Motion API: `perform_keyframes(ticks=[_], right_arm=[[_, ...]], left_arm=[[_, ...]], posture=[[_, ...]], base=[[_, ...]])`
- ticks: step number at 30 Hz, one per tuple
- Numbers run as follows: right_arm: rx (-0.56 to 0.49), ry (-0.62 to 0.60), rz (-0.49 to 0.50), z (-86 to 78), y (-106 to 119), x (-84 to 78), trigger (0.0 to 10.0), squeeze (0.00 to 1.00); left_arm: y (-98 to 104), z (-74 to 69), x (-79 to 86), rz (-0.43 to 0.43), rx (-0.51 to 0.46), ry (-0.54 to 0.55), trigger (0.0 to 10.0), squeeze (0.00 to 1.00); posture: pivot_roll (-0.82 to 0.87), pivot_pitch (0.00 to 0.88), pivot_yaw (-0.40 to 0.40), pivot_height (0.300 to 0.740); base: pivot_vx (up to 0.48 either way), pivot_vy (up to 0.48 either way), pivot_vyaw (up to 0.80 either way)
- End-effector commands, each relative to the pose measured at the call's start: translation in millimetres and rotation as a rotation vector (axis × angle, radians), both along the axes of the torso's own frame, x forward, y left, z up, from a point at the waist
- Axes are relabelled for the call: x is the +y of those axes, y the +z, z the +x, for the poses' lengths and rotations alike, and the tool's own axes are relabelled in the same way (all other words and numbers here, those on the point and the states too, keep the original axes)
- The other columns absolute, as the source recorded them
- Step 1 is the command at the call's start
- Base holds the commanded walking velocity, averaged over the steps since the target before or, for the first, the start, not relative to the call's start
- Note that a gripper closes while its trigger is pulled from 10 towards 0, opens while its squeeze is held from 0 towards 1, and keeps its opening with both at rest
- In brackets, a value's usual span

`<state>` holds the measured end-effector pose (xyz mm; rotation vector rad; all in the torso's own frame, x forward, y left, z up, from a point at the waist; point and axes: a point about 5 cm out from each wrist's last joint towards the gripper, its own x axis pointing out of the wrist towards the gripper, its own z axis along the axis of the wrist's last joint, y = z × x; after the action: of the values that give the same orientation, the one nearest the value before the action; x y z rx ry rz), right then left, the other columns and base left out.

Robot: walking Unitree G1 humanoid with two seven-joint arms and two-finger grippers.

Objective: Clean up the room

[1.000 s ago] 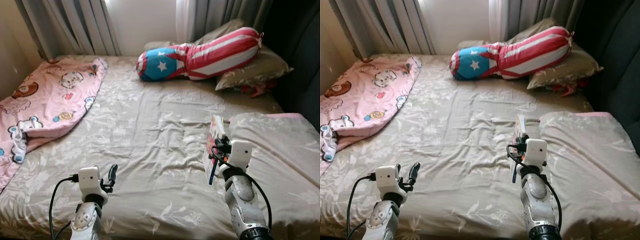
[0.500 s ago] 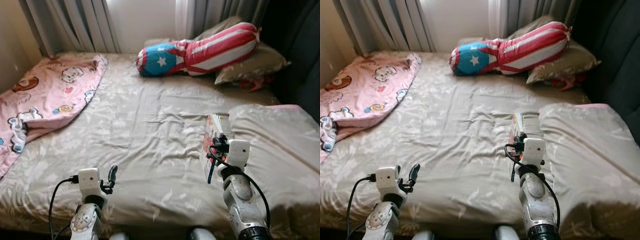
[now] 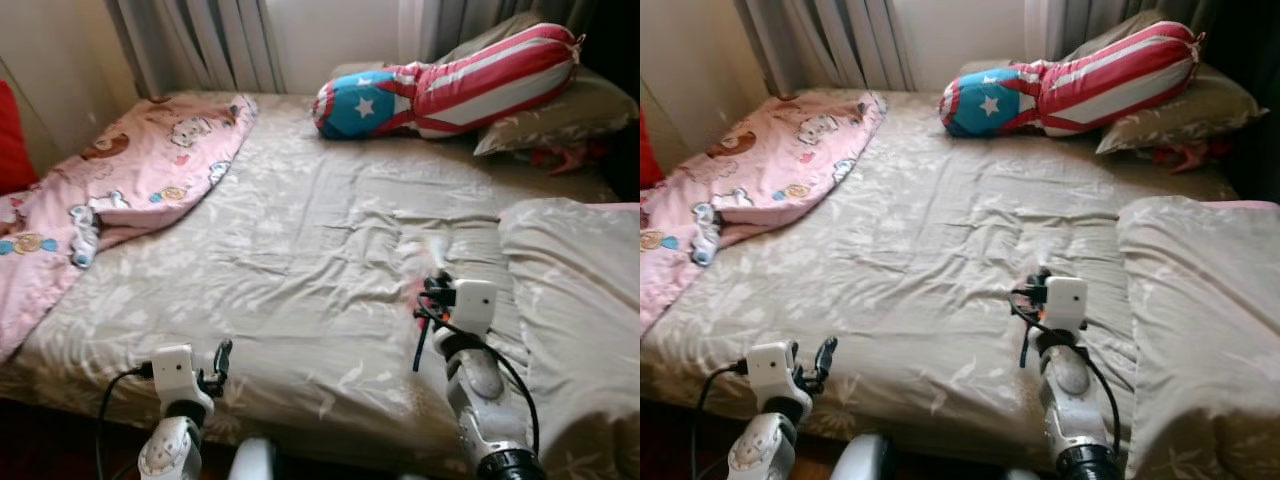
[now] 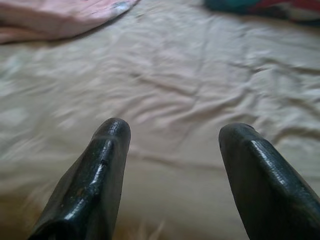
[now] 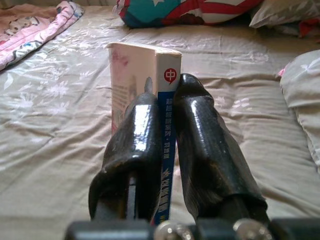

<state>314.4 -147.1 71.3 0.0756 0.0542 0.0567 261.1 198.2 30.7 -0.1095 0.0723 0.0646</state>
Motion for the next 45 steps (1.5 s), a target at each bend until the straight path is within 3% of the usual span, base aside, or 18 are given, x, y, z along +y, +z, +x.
perform_keyframes(ticks=[1,11,29,38,41,43,45], right_arm=[[-0.060,0.006,-0.009,7.2,14,0.9,10.0,0.00],[-0.058,-0.004,-0.019,12.4,15,-2.3,10.0,0.00],[-0.024,-0.074,-0.076,23.9,13,-22.5,10.0,0.00],[-0.008,-0.114,-0.287,35.2,18,-36.9,10.0,0.00],[-0.013,-0.032,-0.468,36.5,16,-31.0,10.0,0.00],[0.002,0.007,-0.497,35.0,11,-28.1,10.0,0.00],[0.086,0.069,-0.598,29.1,-6,-27.4,10.0,0.00]], left_arm=[[2,-0.4,3.6,0.009,0.000,0.008,10.0,0.00],[3,-2.8,6.0,0.010,-0.003,0.017,10.0,0.00],[5,-11.0,10.6,0.024,-0.002,0.030,10.0,0.00],[8,-15.6,13.7,0.040,-0.001,0.024,10.0,0.00],[9,-20.8,18.2,0.052,0.003,0.030,10.0,0.00],[10,-22.5,19.3,0.054,0.005,0.032,10.0,0.00],[8,-28.0,20.0,0.063,0.018,0.031,10.0,0.00]], posture=[[-0.08,0.060,0.001,0.647],[-0.07,0.078,0.003,0.647],[-0.04,0.105,0.002,0.647],[-0.01,0.140,0.011,0.647],[0.00,0.168,0.016,0.647],[0.01,0.185,0.016,0.647],[0.03,0.198,0.018,0.647]], base=[[0.000,0.000,0.00],[0.051,0.000,0.00],[0.237,0.000,0.00],[0.000,0.000,0.00],[0.000,0.000,0.00],[0.000,0.000,0.00],[0.000,0.000,0.00]])
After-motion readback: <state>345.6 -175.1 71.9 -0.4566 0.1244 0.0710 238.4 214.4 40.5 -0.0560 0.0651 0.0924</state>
